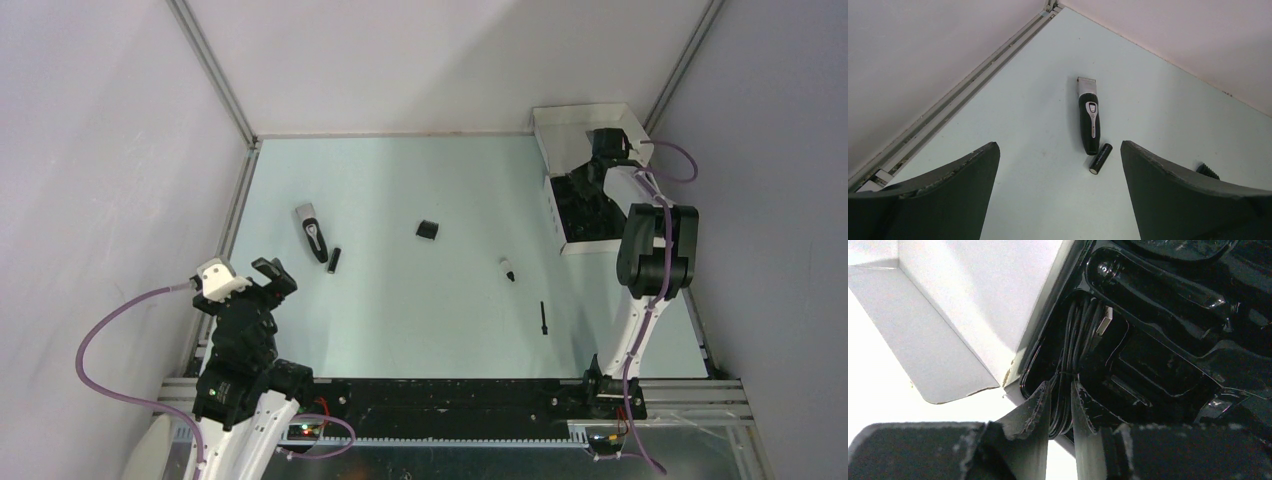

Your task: Sort the hair-cutting tools

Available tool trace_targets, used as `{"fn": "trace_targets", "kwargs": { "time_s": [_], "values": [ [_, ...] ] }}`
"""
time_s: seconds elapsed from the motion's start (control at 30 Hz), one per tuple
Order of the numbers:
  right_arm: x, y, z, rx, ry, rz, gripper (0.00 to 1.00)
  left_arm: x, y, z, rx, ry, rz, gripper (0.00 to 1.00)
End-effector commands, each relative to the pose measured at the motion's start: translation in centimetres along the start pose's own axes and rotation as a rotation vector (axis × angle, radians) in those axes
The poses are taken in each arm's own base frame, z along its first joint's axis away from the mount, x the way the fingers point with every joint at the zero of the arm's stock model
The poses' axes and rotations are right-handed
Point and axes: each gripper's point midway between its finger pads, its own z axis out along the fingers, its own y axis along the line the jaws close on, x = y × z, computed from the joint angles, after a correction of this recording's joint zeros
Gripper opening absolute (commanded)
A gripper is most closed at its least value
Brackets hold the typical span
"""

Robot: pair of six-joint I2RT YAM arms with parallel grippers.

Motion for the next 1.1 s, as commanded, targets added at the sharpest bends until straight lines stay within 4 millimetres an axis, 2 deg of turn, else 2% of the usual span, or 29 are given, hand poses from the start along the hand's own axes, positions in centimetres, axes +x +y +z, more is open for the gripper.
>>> {"fn": "trace_targets", "kwargs": {
  "time_s": [0.0,0.13,0.37,0.5,0.73,0.87,0.97,1.07],
  "values": [
    [-2.7,3.4,-3.3,-0.103,-0.052,-0.043,0.26,-0.5,-0.4,0.2,0.009,-0.011,0.002,0.98],
    [-2.8,5.1,-3.9,-0.161,-0.032,-0.068,0.26,-0.5,-0.4,0.2,0.010,-0.011,0.002,0.98],
    [-1.2,6.1,-2.8,-0.207,0.038,-0.074,0.25,-0.5,-0.4,0.1,0.008,-0.007,0.001,0.98],
    [-0.2,4.9,-1.8,-0.181,0.079,-0.070,0.24,-0.5,-0.4,0.1,0.010,-0.006,-0.002,0.98],
    [1.6,0.7,-0.4,-0.105,0.140,-0.055,0.24,-0.4,-0.4,0.1,0.010,-0.002,0.000,0.98],
    [2.2,-0.9,0.1,-0.082,0.165,-0.061,0.24,-0.3,-0.5,0.2,0.012,0.002,0.002,0.98],
    [2.3,-0.6,-0.4,-0.106,0.183,-0.074,0.24,-0.3,-0.6,0.2,0.015,0.005,0.006,0.98],
    [1.3,0.8,-1.9,-0.152,0.156,-0.099,0.25,-0.2,-0.6,0.3,0.014,0.007,0.008,0.98]
  ]
}}
